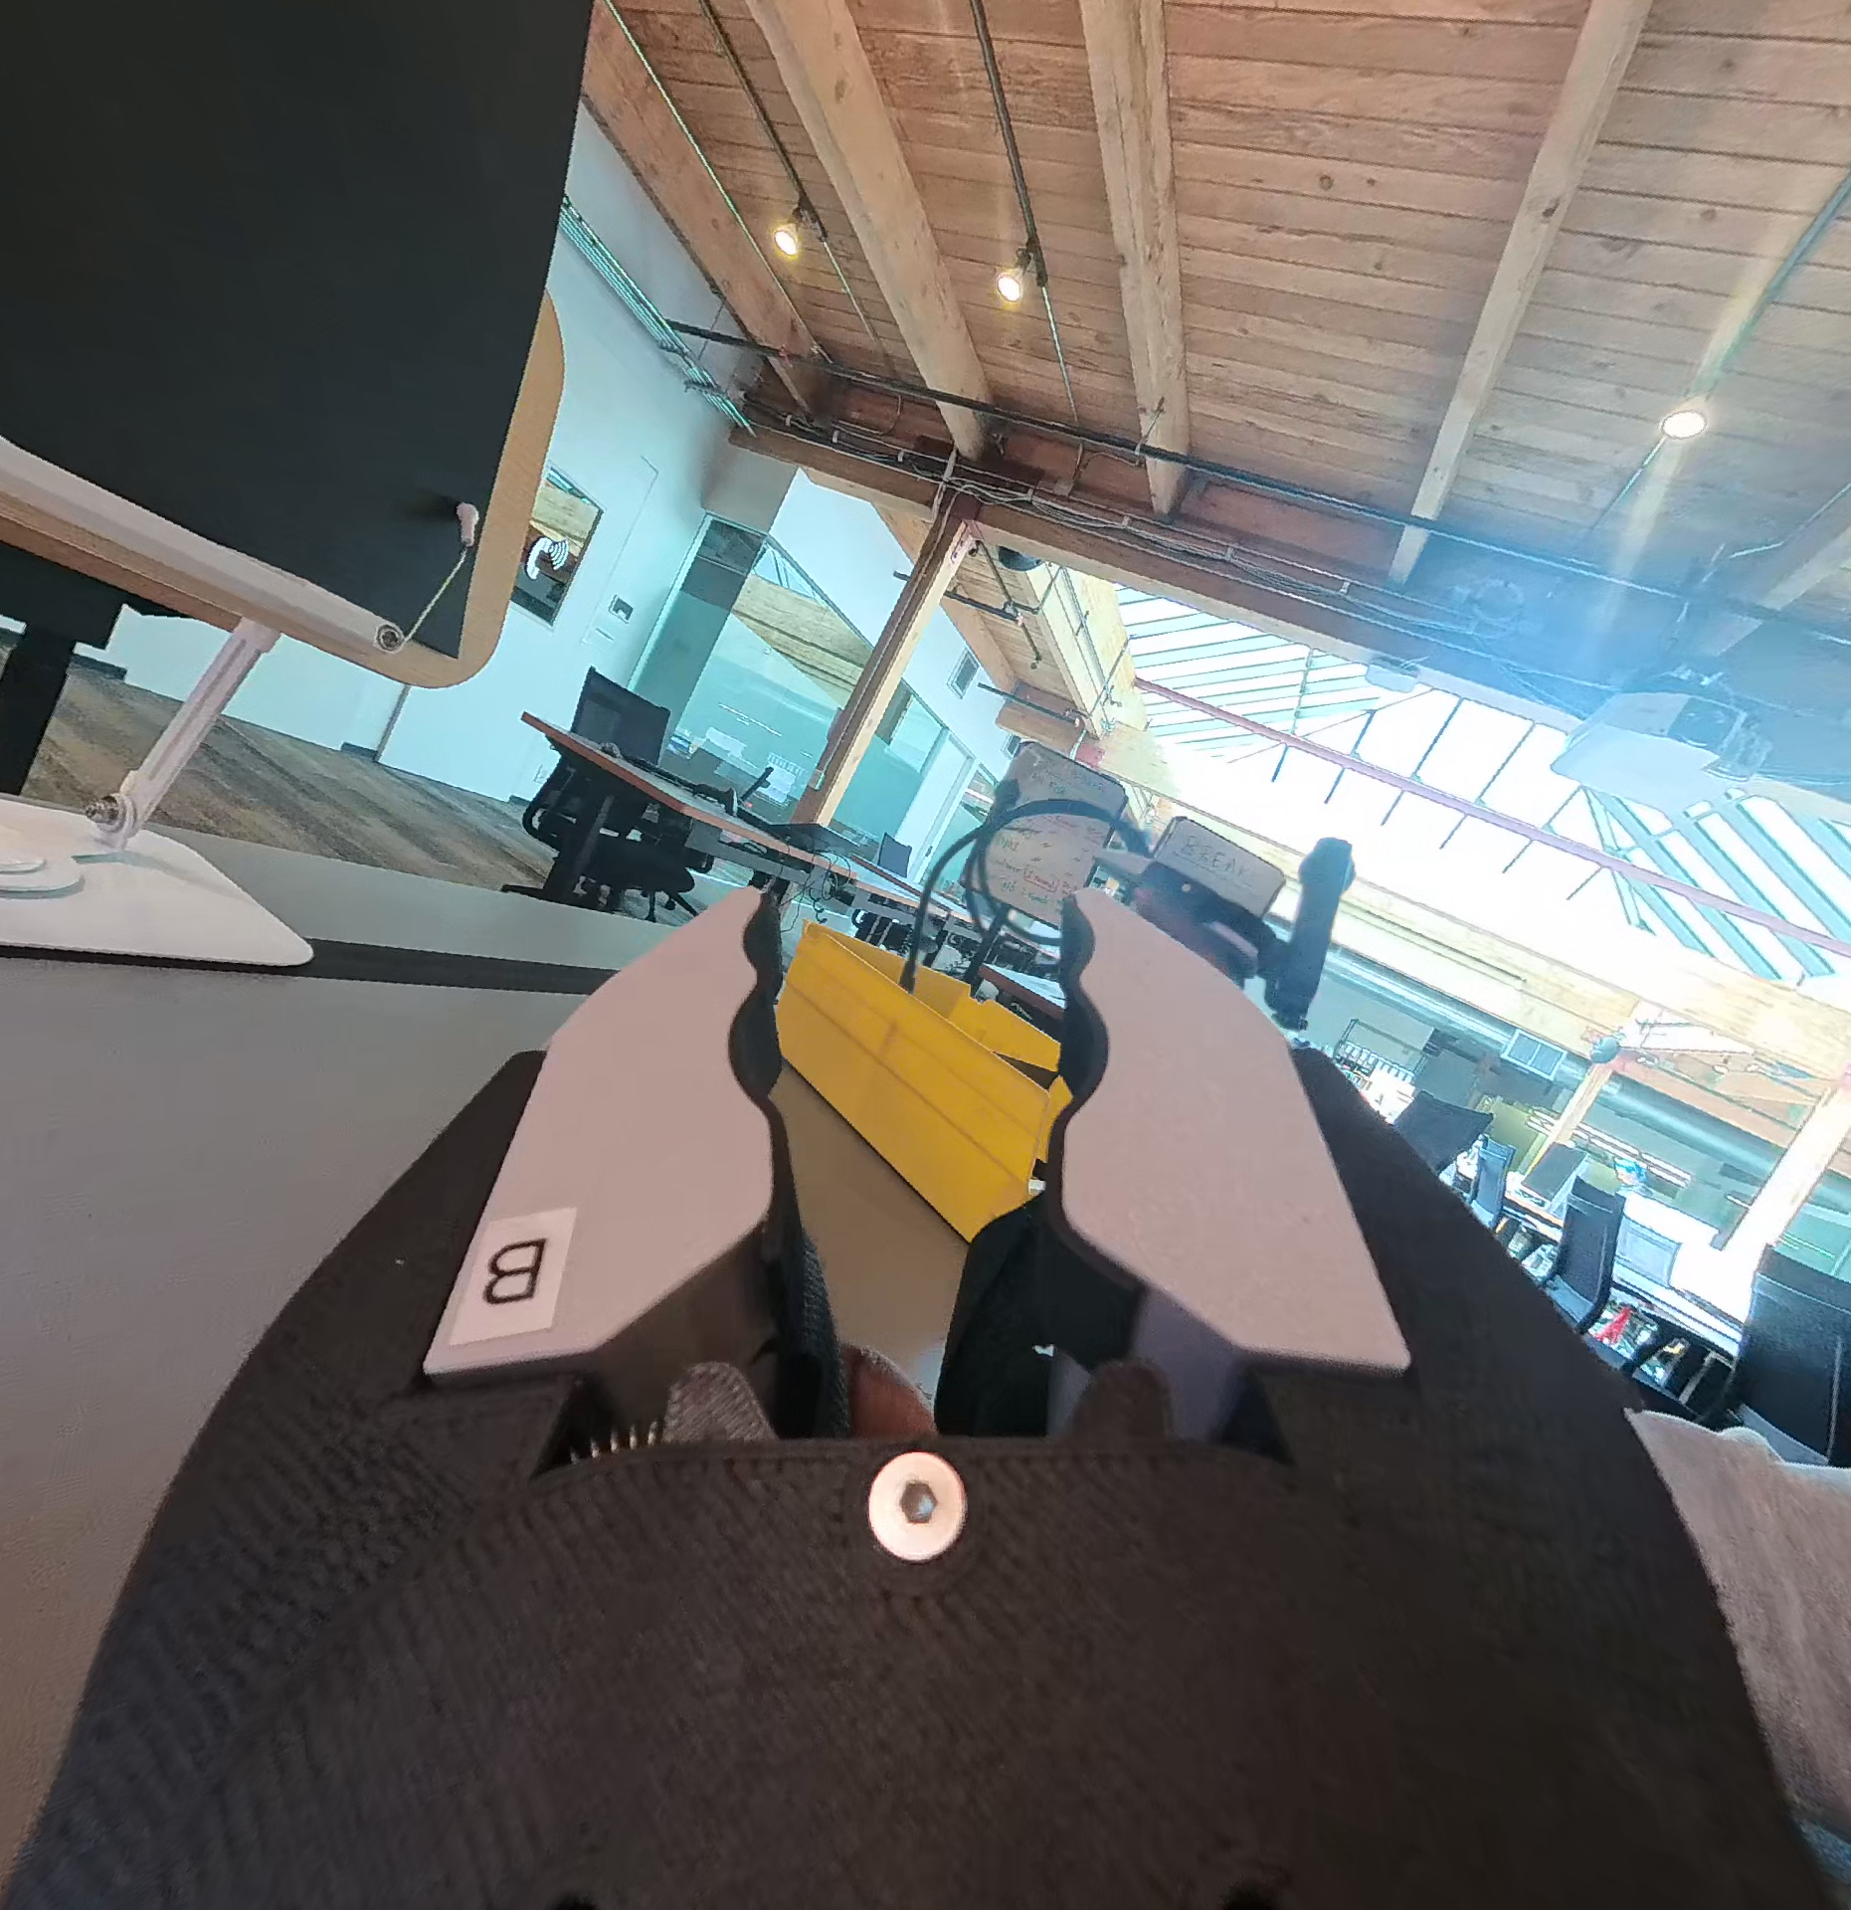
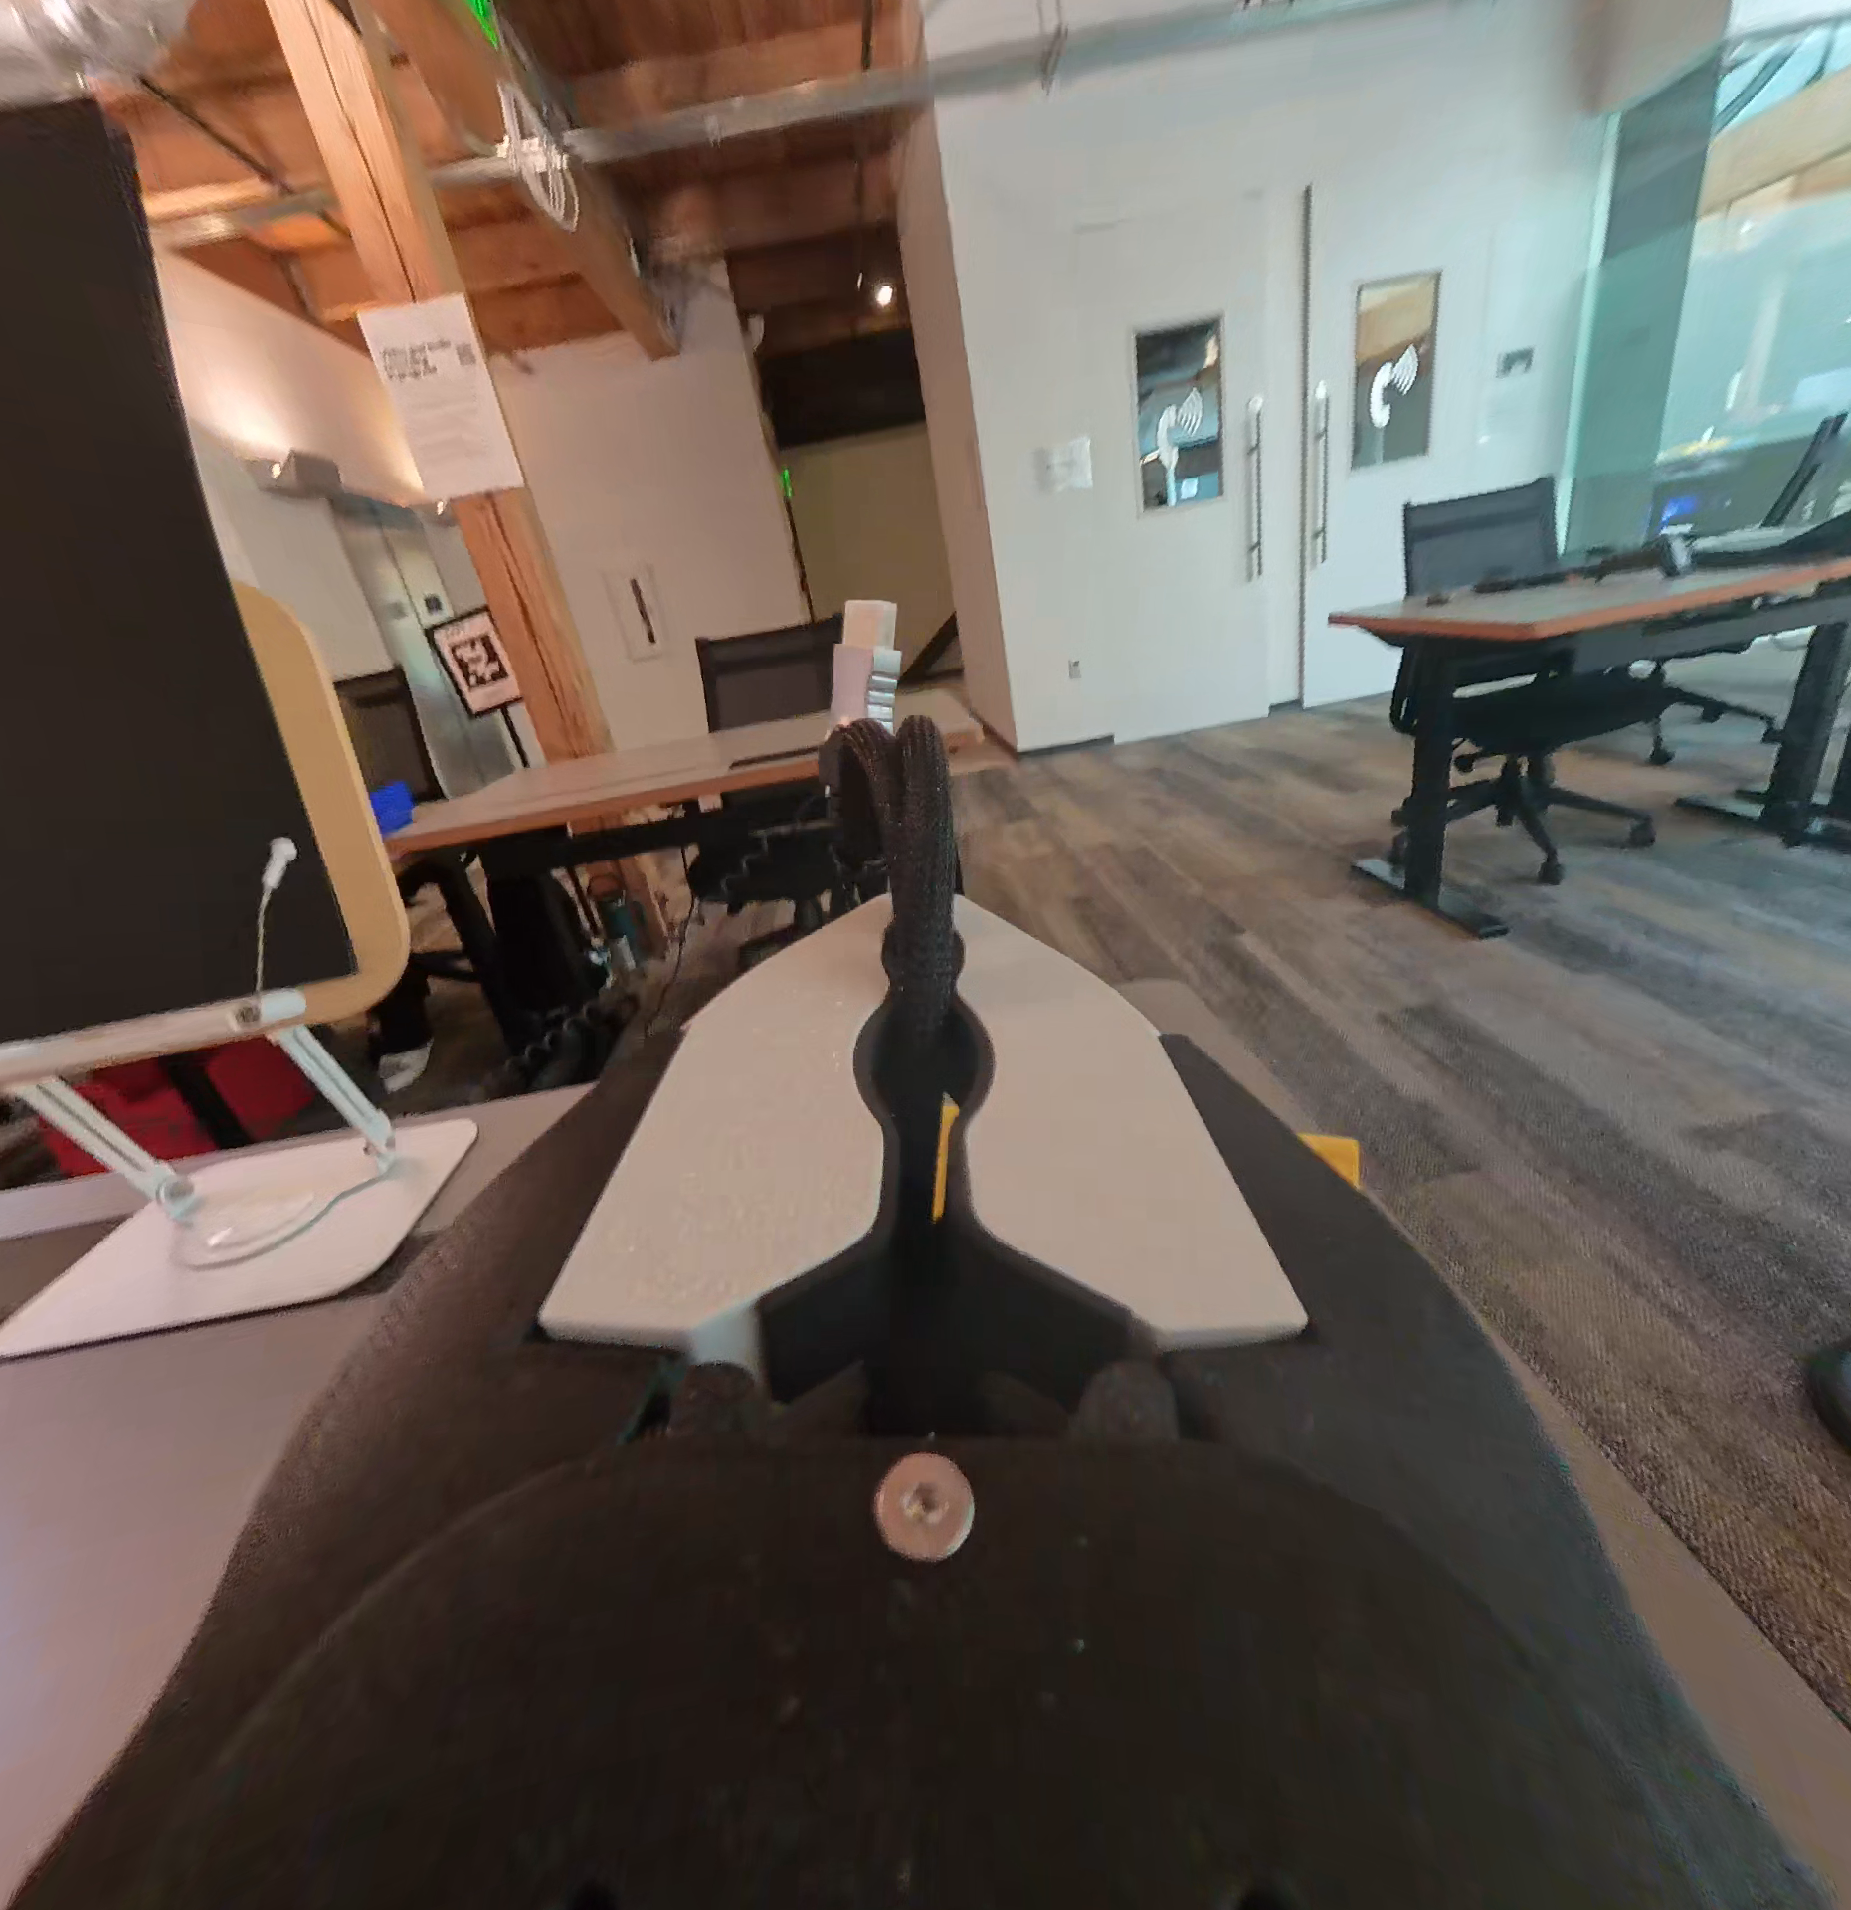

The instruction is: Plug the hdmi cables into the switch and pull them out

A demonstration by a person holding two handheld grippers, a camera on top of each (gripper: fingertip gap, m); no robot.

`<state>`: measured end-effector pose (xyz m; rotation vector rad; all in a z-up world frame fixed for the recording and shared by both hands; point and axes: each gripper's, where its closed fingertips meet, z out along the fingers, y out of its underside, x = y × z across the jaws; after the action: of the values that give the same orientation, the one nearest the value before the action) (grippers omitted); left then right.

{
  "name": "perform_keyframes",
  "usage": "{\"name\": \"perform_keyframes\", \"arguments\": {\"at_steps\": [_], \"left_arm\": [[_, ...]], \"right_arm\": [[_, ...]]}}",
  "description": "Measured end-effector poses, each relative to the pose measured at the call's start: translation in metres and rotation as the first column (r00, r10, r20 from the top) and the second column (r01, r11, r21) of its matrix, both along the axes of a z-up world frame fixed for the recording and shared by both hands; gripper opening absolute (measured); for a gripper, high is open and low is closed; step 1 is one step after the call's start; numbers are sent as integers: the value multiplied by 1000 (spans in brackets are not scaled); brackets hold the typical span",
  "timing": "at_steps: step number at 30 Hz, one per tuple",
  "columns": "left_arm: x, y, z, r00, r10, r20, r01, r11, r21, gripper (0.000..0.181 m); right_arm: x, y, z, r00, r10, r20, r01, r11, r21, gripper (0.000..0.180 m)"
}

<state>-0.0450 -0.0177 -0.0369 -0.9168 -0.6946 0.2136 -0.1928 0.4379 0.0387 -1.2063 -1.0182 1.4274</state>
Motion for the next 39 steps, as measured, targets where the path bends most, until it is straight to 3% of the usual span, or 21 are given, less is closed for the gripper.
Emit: {"name": "perform_keyframes", "arguments": {"at_steps": [2,5,8,14,17,19,24,28,30,33,35,39], "left_arm": [[0,0,0,1000,-6,3,6,1000,4,50],[0,1,0,1000,-14,4,14,1000,7,50],[1,3,-1,1000,-18,3,18,1000,2,50],[1,4,-1,1000,-26,7,26,1000,5,50],[1,4,-1,1000,-30,8,30,1000,9,49],[1,3,-1,1000,-30,6,30,1000,10,49],[1,5,-2,999,-30,10,30,1000,-3,50],[1,11,-8,1000,-27,16,28,997,-66,50],[2,16,-11,1000,-24,8,25,993,-118,50],[4,28,-18,1000,-27,-11,24,975,-222,51],[6,34,-23,999,-31,-26,22,959,-282,50],[8,39,-26,999,-42,-34,29,947,-319,51]], "right_arm": [[-12,-3,-15,999,18,40,-20,999,47,1],[-28,2,-38,998,-49,50,34,966,256,0],[-43,9,-75,970,-139,201,52,922,385,1],[-49,20,-148,744,-329,582,-66,830,553,11],[-46,22,-165,661,-364,656,-85,832,548,23],[-44,24,-163,656,-369,659,-65,842,536,35],[-41,29,-125,762,-353,542,77,882,466,57],[-42,27,-92,851,-387,356,181,851,492,56],[-42,30,-92,837,-441,325,226,819,527,50],[-43,37,-130,741,-449,499,169,844,509,51],[-38,36,-159,656,-373,656,83,900,429,73],[-29,30,-155,664,-226,713,52,965,257,83]]}}
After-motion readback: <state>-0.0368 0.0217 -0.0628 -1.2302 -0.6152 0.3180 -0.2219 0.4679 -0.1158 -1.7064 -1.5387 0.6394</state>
